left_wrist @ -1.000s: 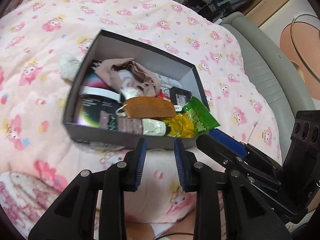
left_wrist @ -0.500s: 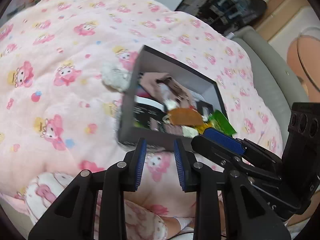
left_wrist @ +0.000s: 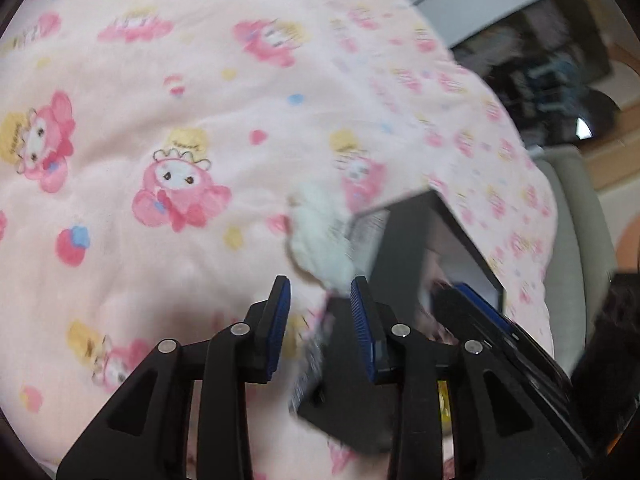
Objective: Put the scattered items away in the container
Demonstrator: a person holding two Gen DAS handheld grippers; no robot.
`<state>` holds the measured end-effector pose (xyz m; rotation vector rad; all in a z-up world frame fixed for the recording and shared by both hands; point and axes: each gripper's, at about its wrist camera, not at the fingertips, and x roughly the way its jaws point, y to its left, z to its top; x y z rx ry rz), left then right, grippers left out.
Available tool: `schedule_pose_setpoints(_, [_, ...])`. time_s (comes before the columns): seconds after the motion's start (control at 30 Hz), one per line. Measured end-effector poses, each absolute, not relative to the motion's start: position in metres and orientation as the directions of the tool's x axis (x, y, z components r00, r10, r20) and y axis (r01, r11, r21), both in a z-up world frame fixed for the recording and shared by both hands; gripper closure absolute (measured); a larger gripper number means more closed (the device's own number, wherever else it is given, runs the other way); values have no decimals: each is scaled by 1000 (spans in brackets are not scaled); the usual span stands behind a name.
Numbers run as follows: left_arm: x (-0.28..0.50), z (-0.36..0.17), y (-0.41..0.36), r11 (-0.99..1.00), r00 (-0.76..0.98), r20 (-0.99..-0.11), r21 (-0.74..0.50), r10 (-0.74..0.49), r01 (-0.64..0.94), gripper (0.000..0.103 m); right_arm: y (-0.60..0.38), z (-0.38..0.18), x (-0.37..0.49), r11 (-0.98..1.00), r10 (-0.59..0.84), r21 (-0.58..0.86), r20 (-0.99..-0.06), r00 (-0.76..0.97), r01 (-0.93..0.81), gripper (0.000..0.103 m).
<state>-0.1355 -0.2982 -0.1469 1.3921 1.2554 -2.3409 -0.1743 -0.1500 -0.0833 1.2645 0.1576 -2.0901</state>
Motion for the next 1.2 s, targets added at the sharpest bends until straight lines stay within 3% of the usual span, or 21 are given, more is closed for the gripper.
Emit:
schedule_pose_setpoints(0.13, [-165,-185,-306,-578,-539,-769,-626,345,523,57,-154,-95,-195,-779,-482,244,-822,-304,578,71])
schedule_pose_setpoints(0.27, [-191,-212,-300,-574,-501,-795,-598,341,559,55,-151,-101,-203,-781,-494,260,-814,-306,567,71])
schedule_pose_setpoints(0.33, [-199,-225,-298,-535,-524,-764,-641,376,550,53,-148,-101,-204,-779,-494,257,-813,-307,572,71])
schedule_pose_setpoints(0.37, [-201,-227,-297,-520,-537,-746,-663,394,539,56,-146,-101,-204,-774,-501,265,-812,-301,575,71])
schedule_pose_setpoints(0.4, [-202,-230,-295,-505,-556,-716,-696,422,511,75,-143,-101,-203,-772,-504,270,-811,-296,575,71])
schedule_pose_setpoints(0.43, [-200,-229,-295,-495,-562,-705,-707,433,506,74,-141,-101,-203,-772,-505,271,-811,-295,575,71])
schedule_pose_setpoints(0.63, [-164,-194,-291,-543,-613,-696,-701,375,463,79,-124,-99,-191,-774,-527,319,-803,-277,547,71])
schedule_pose_setpoints(0.77, [-119,-154,-284,-531,-679,-598,-773,425,348,78,-107,-85,-158,-734,-583,365,-772,-255,572,71])
schedule_pose_setpoints(0.97, [-42,-85,-241,-671,-693,-602,-705,397,228,78,-47,-56,-87,-698,-638,400,-724,-262,594,71])
schedule_pose_setpoints(1.2, [3,-61,-159,-683,-625,-575,-725,527,90,77,35,-71,-29,-726,-610,390,-745,-270,566,71])
